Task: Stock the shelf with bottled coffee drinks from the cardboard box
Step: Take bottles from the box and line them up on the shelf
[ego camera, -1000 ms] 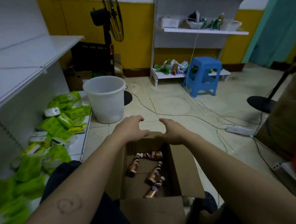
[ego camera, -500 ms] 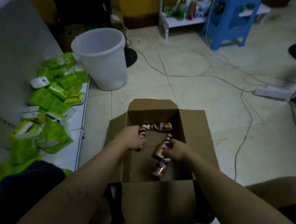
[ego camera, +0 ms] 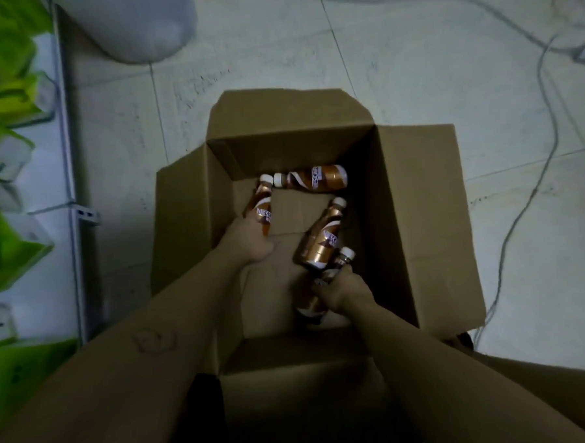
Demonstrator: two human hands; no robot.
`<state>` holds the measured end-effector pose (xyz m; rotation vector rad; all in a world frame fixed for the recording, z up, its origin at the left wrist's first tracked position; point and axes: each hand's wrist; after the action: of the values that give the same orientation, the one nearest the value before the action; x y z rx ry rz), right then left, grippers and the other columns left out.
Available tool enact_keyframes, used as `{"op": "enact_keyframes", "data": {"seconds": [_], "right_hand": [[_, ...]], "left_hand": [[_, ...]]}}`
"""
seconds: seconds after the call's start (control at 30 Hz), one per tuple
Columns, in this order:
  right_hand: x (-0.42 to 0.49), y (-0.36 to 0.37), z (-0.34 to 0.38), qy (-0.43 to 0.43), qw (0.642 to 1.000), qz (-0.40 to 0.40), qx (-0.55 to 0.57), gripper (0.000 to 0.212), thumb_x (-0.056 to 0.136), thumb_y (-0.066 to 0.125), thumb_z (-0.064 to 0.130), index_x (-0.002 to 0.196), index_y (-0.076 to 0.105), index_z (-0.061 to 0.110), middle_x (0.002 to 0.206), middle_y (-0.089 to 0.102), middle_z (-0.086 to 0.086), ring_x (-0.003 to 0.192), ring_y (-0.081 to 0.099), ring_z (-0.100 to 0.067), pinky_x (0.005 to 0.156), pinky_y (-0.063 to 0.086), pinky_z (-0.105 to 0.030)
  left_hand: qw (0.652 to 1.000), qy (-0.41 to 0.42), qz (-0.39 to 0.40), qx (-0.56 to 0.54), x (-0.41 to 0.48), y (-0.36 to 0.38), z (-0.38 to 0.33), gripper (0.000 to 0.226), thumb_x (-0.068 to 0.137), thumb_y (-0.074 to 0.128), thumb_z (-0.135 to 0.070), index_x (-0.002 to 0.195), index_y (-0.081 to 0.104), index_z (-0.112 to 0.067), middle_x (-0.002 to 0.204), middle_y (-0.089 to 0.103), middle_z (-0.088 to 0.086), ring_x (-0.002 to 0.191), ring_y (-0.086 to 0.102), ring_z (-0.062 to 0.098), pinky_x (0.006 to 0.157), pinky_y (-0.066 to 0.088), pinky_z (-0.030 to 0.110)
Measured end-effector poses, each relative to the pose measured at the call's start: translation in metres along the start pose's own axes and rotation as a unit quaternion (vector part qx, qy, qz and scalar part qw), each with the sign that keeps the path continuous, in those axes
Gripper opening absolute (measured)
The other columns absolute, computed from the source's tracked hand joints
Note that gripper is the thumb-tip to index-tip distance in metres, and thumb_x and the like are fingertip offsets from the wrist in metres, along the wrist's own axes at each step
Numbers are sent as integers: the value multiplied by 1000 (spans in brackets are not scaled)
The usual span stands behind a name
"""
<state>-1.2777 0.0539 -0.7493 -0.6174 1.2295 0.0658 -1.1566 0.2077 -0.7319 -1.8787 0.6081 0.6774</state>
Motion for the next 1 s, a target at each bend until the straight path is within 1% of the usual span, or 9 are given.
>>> {"op": "enact_keyframes", "data": {"seconds": [0.1, 0.17, 0.33, 0.47, 0.57, 0.63, 0.8, 0.9, 1.0], "right_hand": [[20, 12, -1, 22, 1000, -4, -19, 69, 89, 61, 39, 141, 27, 8, 136, 47, -13, 121, 51, -29, 90, 46, -37], [32, 16, -3, 29, 998, -13, -47, 74, 87, 62, 46, 138, 28, 5, 134, 49, -14, 120, 52, -30, 94, 46, -41], [51, 27, -7, 65, 998, -16, -18, 102, 71, 75, 56, 144, 17, 13, 132, 51, -12, 112, 58, -29, 90, 52, -44], [49, 35, -9, 74, 997, -30, 15, 111, 66, 83, 44, 146, 8, 26, 136, 48, -14, 117, 54, -33, 91, 51, -48], [45, 33, -13, 77, 996, -42, 27, 109, 67, 83, 38, 147, 10, 30, 137, 44, -15, 118, 53, -35, 88, 51, -45], [43, 29, -17, 78, 996, -51, 6, 102, 67, 81, 43, 145, 18, 25, 136, 42, -15, 117, 52, -34, 89, 51, -45], [40, 27, -27, 89, 994, -57, -6, 92, 69, 82, 41, 142, 30, 16, 139, 41, -13, 122, 49, -31, 94, 49, -43], [42, 28, -32, 84, 994, -59, 23, 85, 71, 81, 36, 139, 34, 16, 136, 45, -12, 119, 51, -30, 94, 50, -44], [45, 26, -34, 80, 995, -52, 37, 82, 72, 81, 34, 138, 36, 16, 134, 49, -11, 118, 53, -29, 88, 51, -38]], "left_hand": [[998, -57, -4, -35, 30, 12, -4, 88, 77, 72, -27, 148, 22, -17, 145, 33, 13, 128, 38, 34, 103, 36, 42], [995, -70, -6, -66, 45, 21, -3, 89, 80, 70, -23, 150, 15, -22, 147, 29, 14, 129, 37, 35, 102, 36, 43], [989, -55, -106, -92, 61, 38, 6, 68, 89, 60, -15, 144, 21, -20, 138, 35, 21, 121, 44, 38, 95, 44, 47], [986, -113, -74, -97, 46, 52, 1, 90, 76, 74, -8, 143, 16, -19, 145, 24, 18, 128, 34, 39, 99, 41, 48], [987, -131, -27, -88, 29, 69, 2, 96, 72, 79, -20, 146, 17, -13, 149, 18, 17, 132, 28, 39, 104, 34, 46], [989, -120, -31, -81, 23, 77, 5, 86, 74, 77, -22, 143, 26, -13, 146, 21, 18, 130, 29, 39, 105, 35, 48], [976, -92, -6, -196, 21, 79, 14, 80, 72, 78, -13, 136, 32, -11, 131, 49, 14, 115, 51, 32, 96, 43, 42], [980, -72, 10, -183, 21, 73, 20, 74, 70, 81, -22, 131, 41, -15, 125, 55, 10, 108, 56, 29, 92, 49, 45], [984, -54, 26, -166, 22, 73, 19, 67, 70, 81, -25, 128, 50, -17, 121, 60, 7, 101, 58, 25, 81, 52, 36]]}}
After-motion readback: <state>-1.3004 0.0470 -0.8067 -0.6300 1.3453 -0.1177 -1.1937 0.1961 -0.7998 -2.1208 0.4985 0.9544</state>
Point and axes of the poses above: each hand's wrist, its own x-axis towards the middle knuckle, its own y-axis out of the palm, z = x × y
